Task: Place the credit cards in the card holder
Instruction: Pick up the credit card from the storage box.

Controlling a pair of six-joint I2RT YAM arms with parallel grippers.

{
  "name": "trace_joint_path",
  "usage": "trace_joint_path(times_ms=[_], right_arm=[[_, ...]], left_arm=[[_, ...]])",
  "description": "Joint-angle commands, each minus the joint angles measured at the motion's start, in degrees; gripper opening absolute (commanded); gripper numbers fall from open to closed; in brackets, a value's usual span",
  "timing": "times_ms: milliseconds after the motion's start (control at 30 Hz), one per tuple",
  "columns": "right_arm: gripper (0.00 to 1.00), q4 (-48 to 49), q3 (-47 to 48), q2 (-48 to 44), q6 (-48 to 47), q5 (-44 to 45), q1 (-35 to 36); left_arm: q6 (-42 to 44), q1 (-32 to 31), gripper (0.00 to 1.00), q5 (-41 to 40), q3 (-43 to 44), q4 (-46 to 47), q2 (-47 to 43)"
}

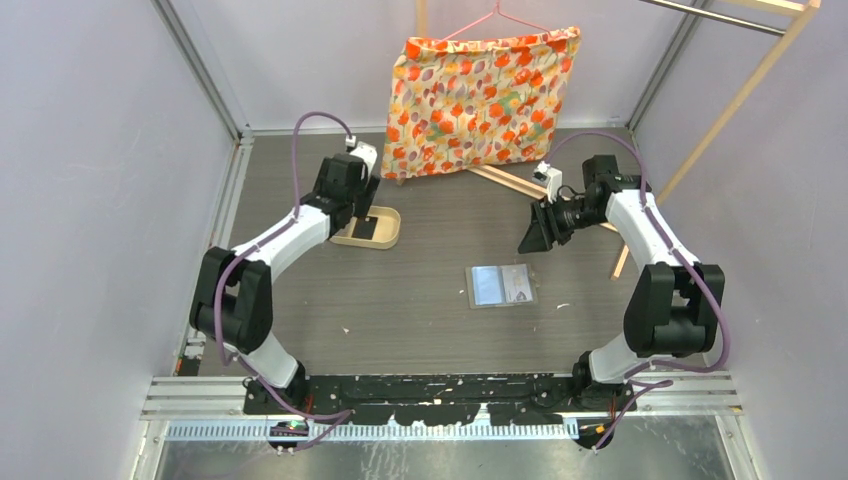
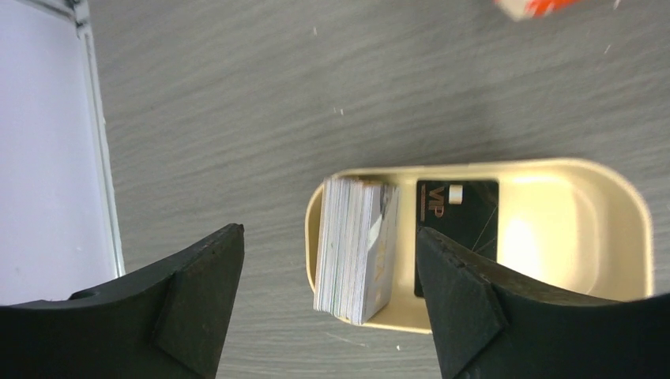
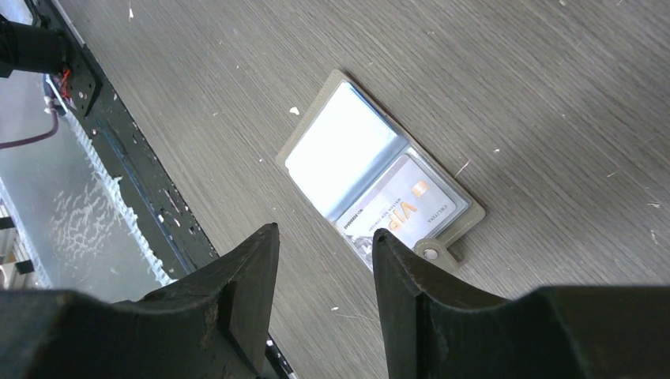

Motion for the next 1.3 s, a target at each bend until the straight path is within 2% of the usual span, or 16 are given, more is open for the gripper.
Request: trace_joint_path(times_ms=[0, 167, 433, 567, 1267], right_arm=[[0.52, -1.0, 2.4, 1.4, -1.6, -0.6, 0.1], [0.51, -0.8, 2.5, 2.3, -1.5, 0.0, 0.1], [0.51, -0.9, 2.6, 2.2, -1.5, 0.0, 0.0], [0.51, -1.0, 2.6, 2.2, -1.5, -0.2, 0.0], [0.51, -1.5, 2.7, 2.2, -1.9, -1.0, 0.0]], left_arm=[[0.2, 0.6, 0.78, -1.4, -3.6, 3.9, -1.3], [0.0, 0.6, 0.72, -2.1, -3.9, 3.4, 0.5], [0.3, 0.7, 0.70, -2.4, -2.5, 1.8, 4.8], [0.5, 0.8, 0.65, -3.4, -1.6, 1.1, 6.9], [0.7, 1.1, 0.57, -7.0, -2.5, 2.3, 5.4]])
